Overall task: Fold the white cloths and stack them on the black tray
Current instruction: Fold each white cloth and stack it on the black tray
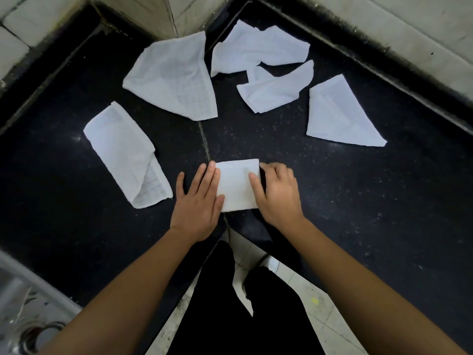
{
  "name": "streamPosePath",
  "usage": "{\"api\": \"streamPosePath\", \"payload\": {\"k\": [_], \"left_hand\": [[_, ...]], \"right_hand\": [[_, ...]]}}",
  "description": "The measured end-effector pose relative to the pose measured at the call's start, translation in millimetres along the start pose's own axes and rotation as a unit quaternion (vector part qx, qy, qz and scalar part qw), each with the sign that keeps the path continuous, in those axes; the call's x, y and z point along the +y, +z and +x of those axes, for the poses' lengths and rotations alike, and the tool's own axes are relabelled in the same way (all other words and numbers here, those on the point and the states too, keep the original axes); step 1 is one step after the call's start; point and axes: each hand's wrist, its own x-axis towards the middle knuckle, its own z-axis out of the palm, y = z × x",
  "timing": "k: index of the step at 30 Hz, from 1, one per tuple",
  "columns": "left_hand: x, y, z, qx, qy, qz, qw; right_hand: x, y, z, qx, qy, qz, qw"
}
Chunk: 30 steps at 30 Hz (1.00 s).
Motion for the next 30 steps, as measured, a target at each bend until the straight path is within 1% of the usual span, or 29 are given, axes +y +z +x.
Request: {"api": "streamPosePath", "payload": {"k": [1,2,4,5,7,11,13,16,19,21,23,24,25,27,28,30], "left_hand": [[0,1,-1,-0.001,0.001,0.001,1.0],[-1,1,-2,-0.003,0.0,0.002,1.0],[-1,3,-4,-0.005,0.0,0.006,1.0],[-1,4,-4,-0.006,-0.001,0.006,1.0],[-1,5,-5,-0.008,-0.001,0.006,1.0],[-2,4,-2,-0.006,-0.002,0.002,1.0],[-3,4,-1,0.001,-0.004,-0.009,1.0],[-3,2,-3,0.004,-0.022,-0.039,0.999],[1,-4,-7,0.004,-0.047,-0.094,0.994],[11,-14,-3,0.021,-0.089,-0.176,0.98],[31,-36,14,0.037,-0.123,-0.273,0.954],[40,-46,26,0.028,-0.143,-0.334,0.931],[57,-58,41,-0.007,-0.15,-0.4,0.904],[92,-80,69,-0.123,-0.174,-0.53,0.821],[108,-87,82,-0.183,-0.183,-0.569,0.78],[155,-102,97,-0.305,-0.166,-0.62,0.704]], "right_hand": [[-8,-3,0,-0.019,0.056,0.03,0.998],[-15,-5,2,-0.056,0.11,0.066,0.99],[-23,-9,11,-0.126,0.211,0.141,0.959],[-24,-11,16,-0.146,0.248,0.167,0.943],[-22,-11,23,-0.16,0.299,0.204,0.918],[-11,-9,31,-0.156,0.333,0.316,0.875],[-11,-16,33,-0.172,0.343,0.363,0.849],[-13,-28,28,-0.188,0.331,0.405,0.831],[-10,-45,12,-0.155,0.323,0.464,0.81],[-5,-61,2,-0.117,0.32,0.491,0.801],[2,-84,-6,-0.069,0.321,0.51,0.795],[6,-94,-10,-0.049,0.32,0.515,0.794],[13,-109,-18,-0.018,0.321,0.522,0.79],[27,-137,-34,0.024,0.313,0.532,0.786],[33,-151,-43,0.036,0.307,0.534,0.787],[52,-184,-70,0.07,0.296,0.542,0.784]]}}
